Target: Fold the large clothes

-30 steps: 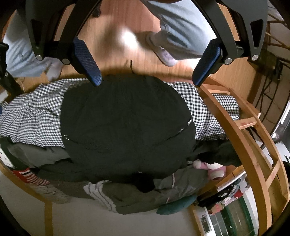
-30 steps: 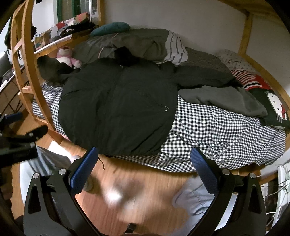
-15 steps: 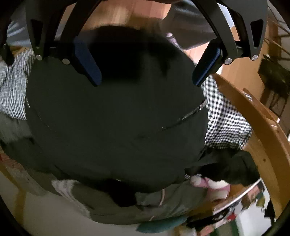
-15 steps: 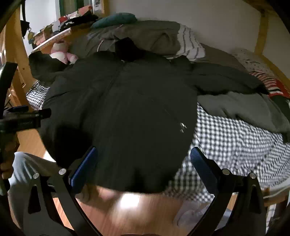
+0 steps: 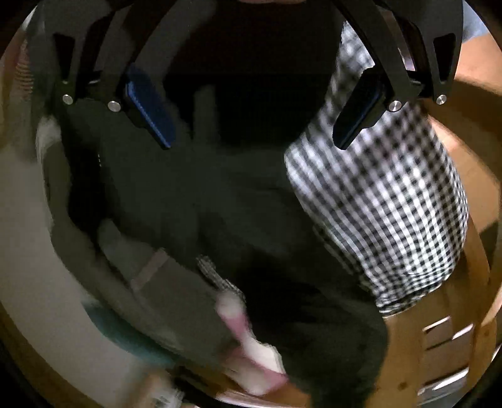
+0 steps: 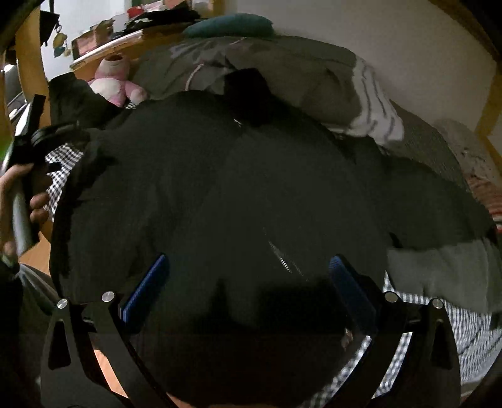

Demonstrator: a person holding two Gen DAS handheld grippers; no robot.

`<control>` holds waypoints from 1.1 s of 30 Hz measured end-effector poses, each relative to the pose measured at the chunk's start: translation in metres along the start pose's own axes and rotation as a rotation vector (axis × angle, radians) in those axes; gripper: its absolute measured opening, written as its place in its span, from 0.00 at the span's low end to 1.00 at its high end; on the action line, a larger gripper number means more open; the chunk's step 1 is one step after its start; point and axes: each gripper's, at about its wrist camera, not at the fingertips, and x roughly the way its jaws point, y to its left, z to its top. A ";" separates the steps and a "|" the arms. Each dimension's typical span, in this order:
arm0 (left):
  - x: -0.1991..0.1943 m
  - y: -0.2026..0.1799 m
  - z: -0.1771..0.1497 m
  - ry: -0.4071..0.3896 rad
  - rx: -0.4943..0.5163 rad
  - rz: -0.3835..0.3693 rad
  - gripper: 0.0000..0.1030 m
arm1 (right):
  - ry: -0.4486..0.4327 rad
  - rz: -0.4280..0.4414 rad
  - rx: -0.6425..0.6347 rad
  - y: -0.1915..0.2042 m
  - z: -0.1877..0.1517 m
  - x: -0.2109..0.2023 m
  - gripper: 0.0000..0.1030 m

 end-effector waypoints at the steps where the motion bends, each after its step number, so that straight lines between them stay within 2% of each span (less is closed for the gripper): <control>1: 0.009 0.009 0.013 -0.021 -0.059 0.014 0.96 | -0.001 0.004 -0.007 0.002 0.005 0.003 0.97; 4: 0.028 0.027 0.040 -0.054 -0.170 0.036 0.96 | 0.001 0.022 -0.031 0.012 0.019 0.014 0.97; 11: 0.076 0.048 0.086 -0.042 -0.314 -0.099 0.96 | 0.007 0.058 -0.107 0.037 0.047 0.040 0.97; 13: 0.085 0.054 0.094 -0.066 -0.356 -0.106 0.96 | -0.050 0.125 -0.142 0.047 0.060 0.044 0.97; 15: 0.093 0.059 0.100 -0.078 -0.367 -0.111 0.96 | -0.132 0.268 -0.206 0.062 0.078 0.043 0.97; 17: 0.108 0.066 0.111 -0.033 -0.392 -0.139 0.96 | -0.174 0.312 -0.277 0.085 0.103 0.042 0.97; 19: 0.123 0.068 0.114 0.008 -0.446 -0.161 0.96 | -0.248 0.366 -0.351 0.123 0.145 0.039 0.97; 21: 0.124 0.060 0.120 0.002 -0.419 -0.148 0.96 | -0.291 0.421 -0.423 0.168 0.191 0.044 0.97; 23: 0.123 0.053 0.125 0.009 -0.405 -0.170 0.96 | -0.296 0.443 -0.483 0.206 0.223 0.054 0.97; 26: 0.124 0.046 0.134 0.002 -0.413 -0.270 0.95 | -0.273 0.415 -0.625 0.291 0.279 0.084 0.97; 29: 0.138 0.036 0.147 0.071 -0.376 -0.380 0.91 | -0.249 0.388 -0.723 0.345 0.301 0.101 0.97; 31: 0.138 0.025 0.157 0.083 -0.318 -0.387 0.91 | -0.231 0.386 -0.776 0.376 0.312 0.107 0.97; 33: 0.141 0.021 0.163 0.088 -0.302 -0.401 0.91 | -0.208 0.393 -0.811 0.407 0.327 0.117 0.97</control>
